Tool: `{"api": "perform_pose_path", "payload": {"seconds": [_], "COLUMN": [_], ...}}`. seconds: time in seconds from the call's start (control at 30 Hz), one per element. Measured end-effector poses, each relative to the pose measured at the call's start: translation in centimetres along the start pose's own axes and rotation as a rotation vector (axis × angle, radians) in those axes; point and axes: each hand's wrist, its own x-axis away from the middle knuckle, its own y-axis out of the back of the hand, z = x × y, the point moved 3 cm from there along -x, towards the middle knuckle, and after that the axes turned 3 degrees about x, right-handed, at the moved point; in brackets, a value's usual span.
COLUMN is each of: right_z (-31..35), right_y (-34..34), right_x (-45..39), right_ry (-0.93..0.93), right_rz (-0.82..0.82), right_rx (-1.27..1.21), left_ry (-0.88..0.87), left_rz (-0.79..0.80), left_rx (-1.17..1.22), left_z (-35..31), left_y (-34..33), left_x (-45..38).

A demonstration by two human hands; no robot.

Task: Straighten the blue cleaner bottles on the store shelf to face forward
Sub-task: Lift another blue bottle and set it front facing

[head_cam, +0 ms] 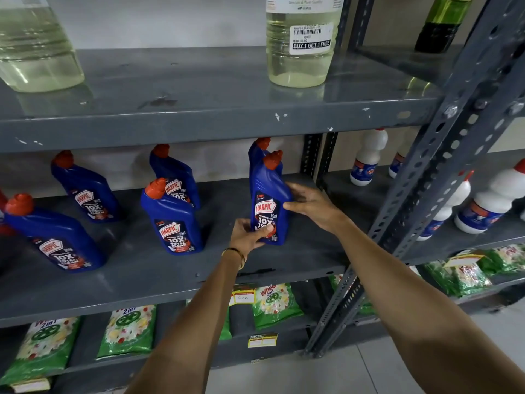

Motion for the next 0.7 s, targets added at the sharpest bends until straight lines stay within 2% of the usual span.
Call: {"api": "perform_pose_path", "payload": {"seconds": [0.23,0.53,0.7], "right_z": [-0.7,-1.0,-2.4], "right_y": [-0.1,0.2,0.5], "right_x": [-0.7,-0.9,-0.8], "right_ry": [-0.008,-0.024,-0.118], "right_rz": [-0.048,0.011,0.028], "right_rx": [-0.023,0.026,-0.024], "left_ry": [-0.181,-0.184,-0.186], "left_rz": [-0.107,-0.157,-0.167], "left_rx": [-0.364,-0.450,-0.502], "left_z": [-0.6,0.1,-0.1], "left_y": [0.2,-0.6,-0.6], "left_x": [-1.1,-1.3,-0.9]}}
